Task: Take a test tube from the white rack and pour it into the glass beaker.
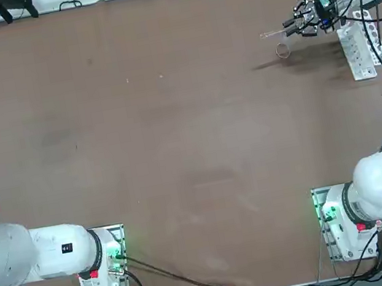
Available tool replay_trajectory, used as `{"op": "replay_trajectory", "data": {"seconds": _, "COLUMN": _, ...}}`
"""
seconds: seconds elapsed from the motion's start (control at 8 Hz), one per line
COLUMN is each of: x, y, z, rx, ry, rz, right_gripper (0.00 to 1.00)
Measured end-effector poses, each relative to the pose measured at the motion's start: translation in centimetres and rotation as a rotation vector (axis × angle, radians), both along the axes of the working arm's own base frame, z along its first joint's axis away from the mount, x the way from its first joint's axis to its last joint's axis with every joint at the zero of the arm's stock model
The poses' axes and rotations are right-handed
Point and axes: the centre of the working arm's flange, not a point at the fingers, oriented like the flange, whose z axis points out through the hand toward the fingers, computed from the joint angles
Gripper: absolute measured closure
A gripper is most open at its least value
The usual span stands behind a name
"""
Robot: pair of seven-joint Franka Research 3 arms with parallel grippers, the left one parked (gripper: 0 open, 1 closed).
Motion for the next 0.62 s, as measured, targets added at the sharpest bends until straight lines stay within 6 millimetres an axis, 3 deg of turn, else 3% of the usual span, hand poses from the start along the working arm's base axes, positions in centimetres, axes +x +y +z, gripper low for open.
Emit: {"op": "replay_trajectory", "data": {"seconds": 0.62, "x": -0.31, "y": 0.0, "z": -1.0, "rx": 0.017, "ry": 0.005, "rz": -0.005, "right_gripper": 0.79}}
